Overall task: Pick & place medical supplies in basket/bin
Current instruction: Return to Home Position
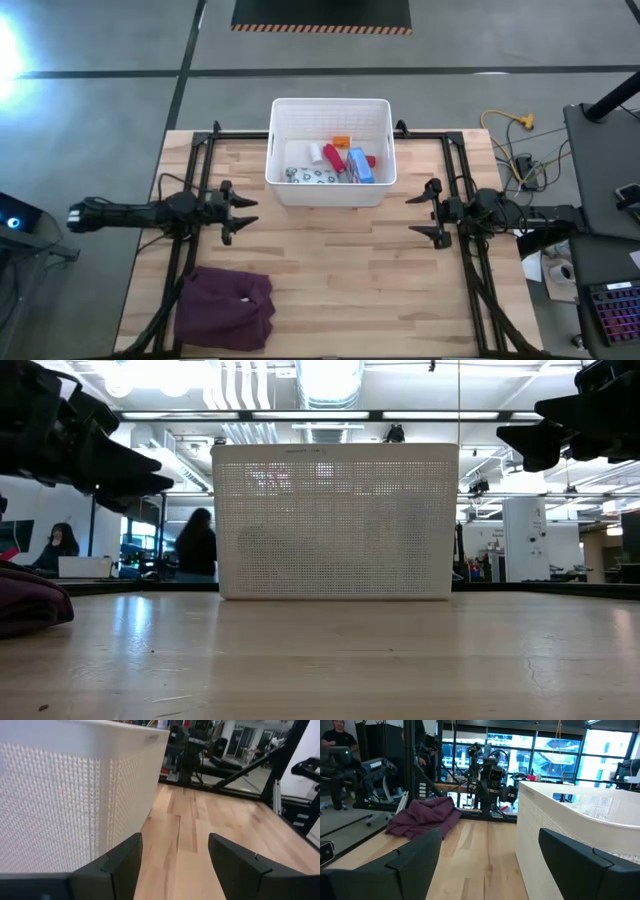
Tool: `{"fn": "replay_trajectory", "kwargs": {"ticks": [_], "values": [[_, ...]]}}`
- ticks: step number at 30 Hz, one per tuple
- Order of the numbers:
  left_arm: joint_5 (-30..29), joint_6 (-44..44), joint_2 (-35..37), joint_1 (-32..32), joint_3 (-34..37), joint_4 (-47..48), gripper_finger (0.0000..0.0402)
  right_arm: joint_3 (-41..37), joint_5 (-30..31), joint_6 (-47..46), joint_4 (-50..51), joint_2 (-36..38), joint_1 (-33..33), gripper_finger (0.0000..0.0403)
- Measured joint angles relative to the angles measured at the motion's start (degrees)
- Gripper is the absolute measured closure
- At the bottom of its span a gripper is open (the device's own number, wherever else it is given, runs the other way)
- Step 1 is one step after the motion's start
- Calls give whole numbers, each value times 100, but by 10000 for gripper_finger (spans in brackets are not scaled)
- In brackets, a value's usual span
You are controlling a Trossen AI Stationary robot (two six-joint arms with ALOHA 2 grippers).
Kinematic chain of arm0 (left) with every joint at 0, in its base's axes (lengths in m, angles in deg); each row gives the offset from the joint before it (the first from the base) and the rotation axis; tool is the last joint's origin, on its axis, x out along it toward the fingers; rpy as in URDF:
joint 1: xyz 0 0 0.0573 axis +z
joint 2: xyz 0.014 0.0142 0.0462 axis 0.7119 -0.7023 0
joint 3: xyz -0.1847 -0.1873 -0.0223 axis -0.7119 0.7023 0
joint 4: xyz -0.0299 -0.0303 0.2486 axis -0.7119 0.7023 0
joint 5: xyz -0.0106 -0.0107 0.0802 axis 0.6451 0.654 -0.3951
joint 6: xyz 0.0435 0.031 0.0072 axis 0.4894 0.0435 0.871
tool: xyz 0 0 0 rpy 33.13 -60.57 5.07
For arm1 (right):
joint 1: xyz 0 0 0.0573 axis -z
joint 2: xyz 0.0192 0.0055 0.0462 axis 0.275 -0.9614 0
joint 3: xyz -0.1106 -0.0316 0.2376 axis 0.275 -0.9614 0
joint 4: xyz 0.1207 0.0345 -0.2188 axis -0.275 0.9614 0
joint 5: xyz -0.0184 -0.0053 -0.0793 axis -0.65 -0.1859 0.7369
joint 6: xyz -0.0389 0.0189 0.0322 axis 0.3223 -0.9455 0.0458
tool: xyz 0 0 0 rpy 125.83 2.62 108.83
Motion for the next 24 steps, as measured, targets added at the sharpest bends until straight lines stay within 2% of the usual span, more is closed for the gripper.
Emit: {"fn": "replay_trajectory", "kwargs": {"ticks": [24], "values": [[-4, 0, -877, 0, 0, -4, 189, 0, 2, 0, 0, 0, 2, 76]]}}
